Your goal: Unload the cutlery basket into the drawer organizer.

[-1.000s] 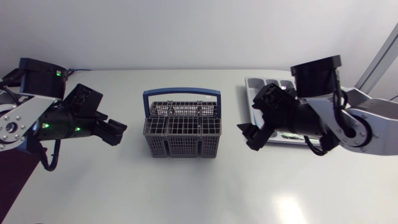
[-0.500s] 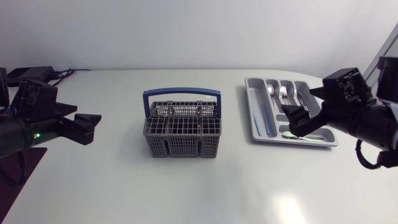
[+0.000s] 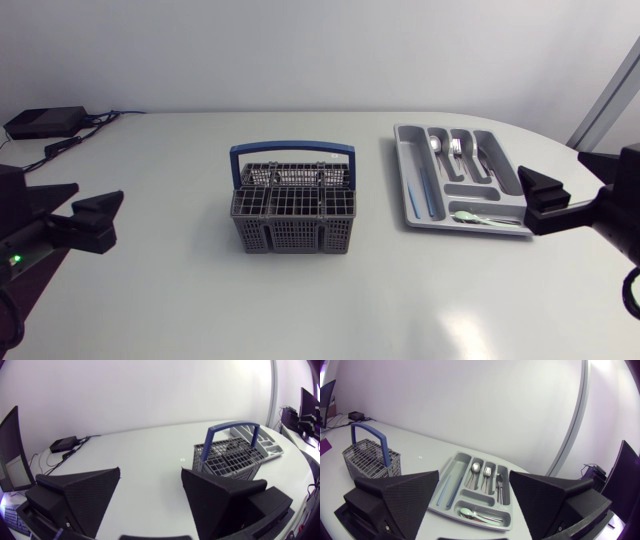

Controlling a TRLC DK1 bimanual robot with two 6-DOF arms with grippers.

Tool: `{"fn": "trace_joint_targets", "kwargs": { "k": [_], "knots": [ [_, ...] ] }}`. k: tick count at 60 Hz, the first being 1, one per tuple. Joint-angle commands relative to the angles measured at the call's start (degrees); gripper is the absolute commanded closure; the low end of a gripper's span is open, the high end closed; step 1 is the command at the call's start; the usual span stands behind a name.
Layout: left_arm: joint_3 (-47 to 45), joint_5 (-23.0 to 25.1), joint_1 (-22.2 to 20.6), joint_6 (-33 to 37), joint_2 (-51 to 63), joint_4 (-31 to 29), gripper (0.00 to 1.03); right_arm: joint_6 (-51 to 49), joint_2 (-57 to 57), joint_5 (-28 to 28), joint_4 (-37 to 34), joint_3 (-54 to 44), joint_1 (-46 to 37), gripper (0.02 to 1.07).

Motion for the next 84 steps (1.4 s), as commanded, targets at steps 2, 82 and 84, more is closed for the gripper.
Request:
{"fn": "trace_joint_targets", "kwargs": {
  "k": [2,82,84],
  "knots": [
    [-3.3,0.0,0.9,-3.0,-3.7,2.1,0.05,2.6,-3.4,0.6,1.0,-3.7,-0.8,0.06],
    [-26.3,-5.7,-2.3,-8.7,-28.7,15.1,0.05,14.5,-29.6,0.7,5.7,-26.3,0.2,0.06],
    [-26.3,-5.7,-2.3,-8.7,-28.7,15.1,0.05,14.5,-29.6,0.7,5.7,-26.3,0.2,0.06]
  ]
}}
